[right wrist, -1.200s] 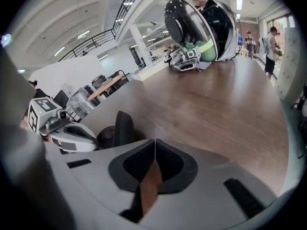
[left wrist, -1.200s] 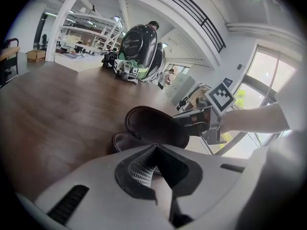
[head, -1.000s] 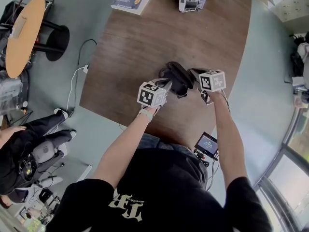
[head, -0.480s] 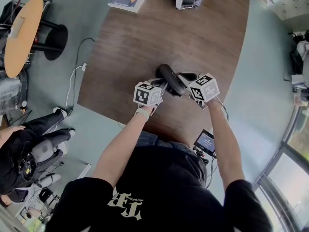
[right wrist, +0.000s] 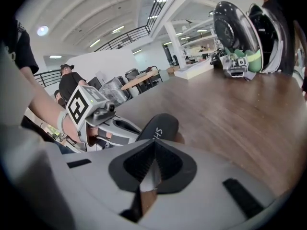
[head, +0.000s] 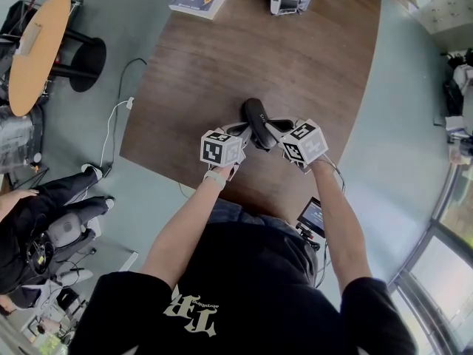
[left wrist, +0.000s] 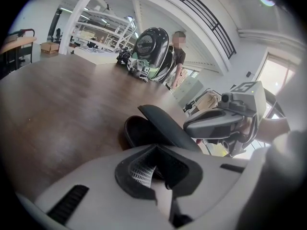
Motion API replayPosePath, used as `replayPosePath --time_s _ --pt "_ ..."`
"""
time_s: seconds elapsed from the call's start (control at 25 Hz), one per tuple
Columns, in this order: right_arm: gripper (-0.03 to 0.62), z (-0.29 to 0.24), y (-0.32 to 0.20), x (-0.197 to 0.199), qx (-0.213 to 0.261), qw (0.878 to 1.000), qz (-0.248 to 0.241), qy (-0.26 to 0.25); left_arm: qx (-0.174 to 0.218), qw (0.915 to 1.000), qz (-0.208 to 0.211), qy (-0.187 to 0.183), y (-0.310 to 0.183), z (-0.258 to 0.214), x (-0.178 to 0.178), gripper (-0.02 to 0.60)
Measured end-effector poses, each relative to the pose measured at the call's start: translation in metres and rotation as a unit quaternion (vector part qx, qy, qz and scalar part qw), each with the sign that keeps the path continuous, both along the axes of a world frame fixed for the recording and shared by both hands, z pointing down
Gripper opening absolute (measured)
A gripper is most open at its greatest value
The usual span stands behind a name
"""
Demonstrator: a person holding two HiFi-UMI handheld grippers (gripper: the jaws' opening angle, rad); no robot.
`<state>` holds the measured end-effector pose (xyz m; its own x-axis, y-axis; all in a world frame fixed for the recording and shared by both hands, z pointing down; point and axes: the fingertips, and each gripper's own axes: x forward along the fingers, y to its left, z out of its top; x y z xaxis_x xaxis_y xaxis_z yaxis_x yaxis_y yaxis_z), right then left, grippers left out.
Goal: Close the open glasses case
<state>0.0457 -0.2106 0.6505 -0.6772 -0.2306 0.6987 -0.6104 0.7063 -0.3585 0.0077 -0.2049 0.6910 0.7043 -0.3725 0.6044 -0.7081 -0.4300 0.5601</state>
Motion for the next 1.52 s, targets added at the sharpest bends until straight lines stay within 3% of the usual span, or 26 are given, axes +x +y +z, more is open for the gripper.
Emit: replayPosePath --time_s 0.28,0.48,0.8,1.04,1.2,1.4,1.52 --pt "-0.011 0.006 0.011 -0.019 0.011 1.000 -0.018 0.021 -0.008 0.9997 -0.021 -0.006 0.012 0.003 -0.029 0.005" --pt "-0.011 0.014 0.018 -0.033 0.030 0.998 -0.028 0.046 0.015 0.9992 -0.035 0.008 0.002 -0.021 -0.041 0.005" --pt "-0.011 0.021 0.018 -0.037 0.075 0.995 -0.009 0.060 0.039 0.9971 0.060 -0.025 -0.021 -0.024 -0.005 0.005" --pt "-0.011 0.016 0.022 -0.035 0.078 0.996 0.015 0.044 0.039 0.9953 0.081 -0.037 -0.020 -0.024 -0.003 0.005" --pt "-0.009 0.017 0.039 -0.016 0.085 0.995 0.005 0.042 0.039 0.9946 0.088 -0.040 -0.018 -0.025 -0.002 0.005" --pt "0.006 0.037 0.066 0.040 0.089 0.988 -0.029 0.121 0.041 0.9943 0.089 -0.041 -0.018 -0.026 0.000 0.005" --pt "0.014 0.057 0.076 0.049 0.092 0.980 -0.074 0.158 0.041 0.9946 0.085 -0.043 -0.016 -0.025 -0.003 0.005"
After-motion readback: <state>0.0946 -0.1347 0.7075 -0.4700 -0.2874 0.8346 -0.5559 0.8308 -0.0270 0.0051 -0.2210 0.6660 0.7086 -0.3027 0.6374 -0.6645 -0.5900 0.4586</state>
